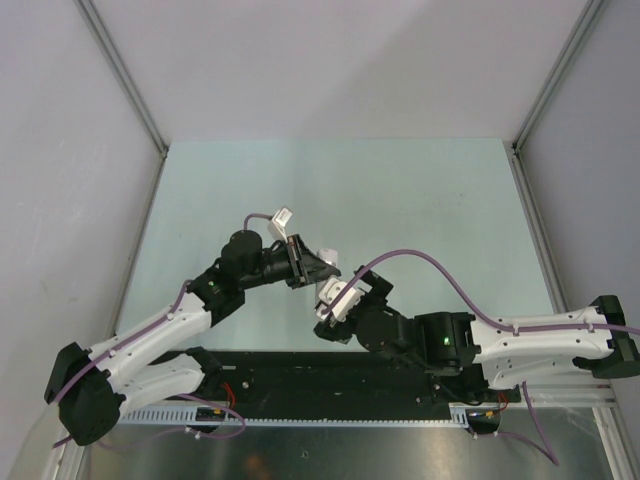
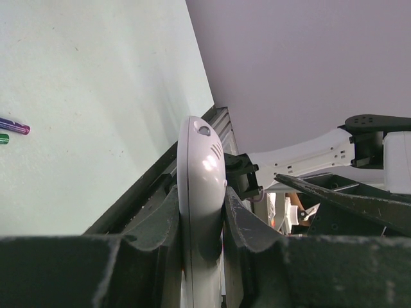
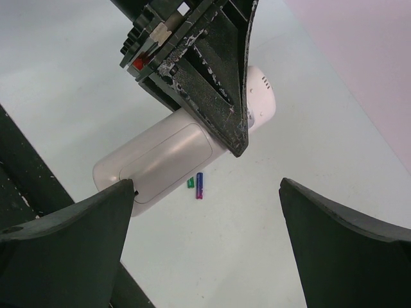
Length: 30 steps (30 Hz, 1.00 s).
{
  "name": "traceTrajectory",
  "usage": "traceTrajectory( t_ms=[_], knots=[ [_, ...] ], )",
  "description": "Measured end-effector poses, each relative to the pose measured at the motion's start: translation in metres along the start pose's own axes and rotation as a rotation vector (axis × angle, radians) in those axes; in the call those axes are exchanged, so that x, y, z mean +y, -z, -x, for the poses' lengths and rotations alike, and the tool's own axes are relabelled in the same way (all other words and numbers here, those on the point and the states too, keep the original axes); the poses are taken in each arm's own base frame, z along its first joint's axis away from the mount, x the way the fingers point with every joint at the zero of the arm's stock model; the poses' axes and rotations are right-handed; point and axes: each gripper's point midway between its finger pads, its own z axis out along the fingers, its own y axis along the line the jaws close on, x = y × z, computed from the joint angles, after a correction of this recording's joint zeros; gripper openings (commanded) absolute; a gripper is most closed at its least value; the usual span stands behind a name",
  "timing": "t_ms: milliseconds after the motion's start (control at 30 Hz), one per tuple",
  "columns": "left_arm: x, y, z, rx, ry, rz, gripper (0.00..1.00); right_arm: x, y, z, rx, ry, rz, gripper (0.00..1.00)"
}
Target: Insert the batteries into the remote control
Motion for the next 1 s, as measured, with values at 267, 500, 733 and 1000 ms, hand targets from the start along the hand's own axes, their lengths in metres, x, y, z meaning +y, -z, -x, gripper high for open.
traceTrajectory(
  t_ms=[267, 500, 733, 1000],
  knots=[
    [0.0011, -0.0009, 0.0019, -0.015, -0.002, 0.009, 0.00, -0.0021, -0.0017, -0.0011, 0.005, -0.003, -0.003, 1.00],
    [0.0022, -0.0018, 0.0032, -0.027, -0.011, 0.016, 0.00, -0.0037, -0.0020, -0.0013, 0.005, -0.003, -0.006, 1.00],
    [0.0029, -0.0024, 0.0038, -0.033, -0.020, 0.020, 0.00, -0.0042, -0.0018, -0.0011, 0.005, -0.002, -0.006, 1.00],
    [0.0038, -0.0028, 0.0044, -0.039, -0.028, 0.024, 0.00, -0.0055, -0.0007, -0.0006, 0.003, -0.004, -0.008, 1.00]
  ],
)
